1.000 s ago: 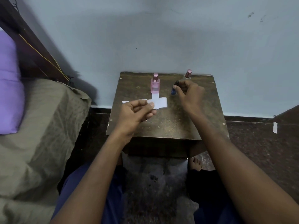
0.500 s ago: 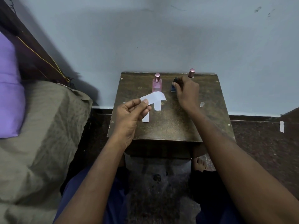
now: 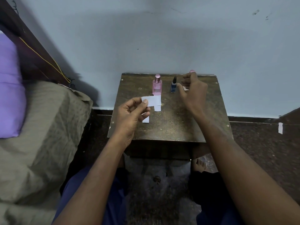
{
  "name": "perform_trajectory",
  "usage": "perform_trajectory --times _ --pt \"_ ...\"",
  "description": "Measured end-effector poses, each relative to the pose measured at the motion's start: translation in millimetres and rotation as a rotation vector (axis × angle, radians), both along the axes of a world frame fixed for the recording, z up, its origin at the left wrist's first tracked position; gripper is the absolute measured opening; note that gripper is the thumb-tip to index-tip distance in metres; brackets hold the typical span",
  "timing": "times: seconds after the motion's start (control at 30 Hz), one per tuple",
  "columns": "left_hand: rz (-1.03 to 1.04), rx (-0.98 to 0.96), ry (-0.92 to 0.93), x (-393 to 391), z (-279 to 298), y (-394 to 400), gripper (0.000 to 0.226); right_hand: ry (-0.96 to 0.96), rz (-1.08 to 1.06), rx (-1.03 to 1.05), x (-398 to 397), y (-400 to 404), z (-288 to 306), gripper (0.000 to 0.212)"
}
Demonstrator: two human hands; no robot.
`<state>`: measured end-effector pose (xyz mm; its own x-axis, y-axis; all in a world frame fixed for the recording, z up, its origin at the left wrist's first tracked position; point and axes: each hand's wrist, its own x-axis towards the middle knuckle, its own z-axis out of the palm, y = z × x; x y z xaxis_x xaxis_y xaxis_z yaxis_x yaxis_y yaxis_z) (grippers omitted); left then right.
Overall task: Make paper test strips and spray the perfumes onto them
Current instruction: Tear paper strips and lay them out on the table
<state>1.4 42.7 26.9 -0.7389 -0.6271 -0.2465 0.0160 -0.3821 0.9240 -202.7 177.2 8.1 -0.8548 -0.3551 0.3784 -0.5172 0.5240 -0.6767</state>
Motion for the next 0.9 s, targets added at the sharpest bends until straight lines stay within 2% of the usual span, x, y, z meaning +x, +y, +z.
perform_trajectory --times 0.17,0.23,0.33,0.43,0.5,0.57,0.63,0.73,0.83,0.9 --pt "-0.098 -0.282 -0.037 1 -4 2 0.007 0.107 0.022 0.011 20 28 16 0.009" --pt "-0.127 -0.363 -0.051 2 -3 4 0.011 0.104 0.046 0.085 29 41 21 0.009" --pt "-0.15 -0.469 -0.079 3 -1 5 0.012 -0.028 0.112 0.18 44 62 35 0.018" --pt "-0.228 -0.709 -0.12 4 -2 9 0.016 -0.136 0.383 0.256 68 66 43 0.029" --pt "-0.267 -0.727 -0.12 6 -1 12 0.026 -0.113 0.522 0.317 84 63 39 0.028" --pt "-0.296 -0.77 -0.118 7 -1 13 0.032 -0.078 0.552 0.324 96 61 32 0.019" --pt "-0.324 -0.796 -0.112 9 0 13 0.034 -0.084 0.508 0.28 103 62 27 0.01" --pt "-0.342 -0.767 -0.082 9 1 17 0.034 -0.214 0.399 0.139 113 64 25 0.012" --pt "-0.418 -0.612 -0.075 8 1 20 0.033 -0.579 0.306 -0.242 118 59 26 0.011" --pt "-0.528 -0.592 -0.11 8 2 22 0.04 -0.766 0.243 -0.469 118 56 27 0.01"
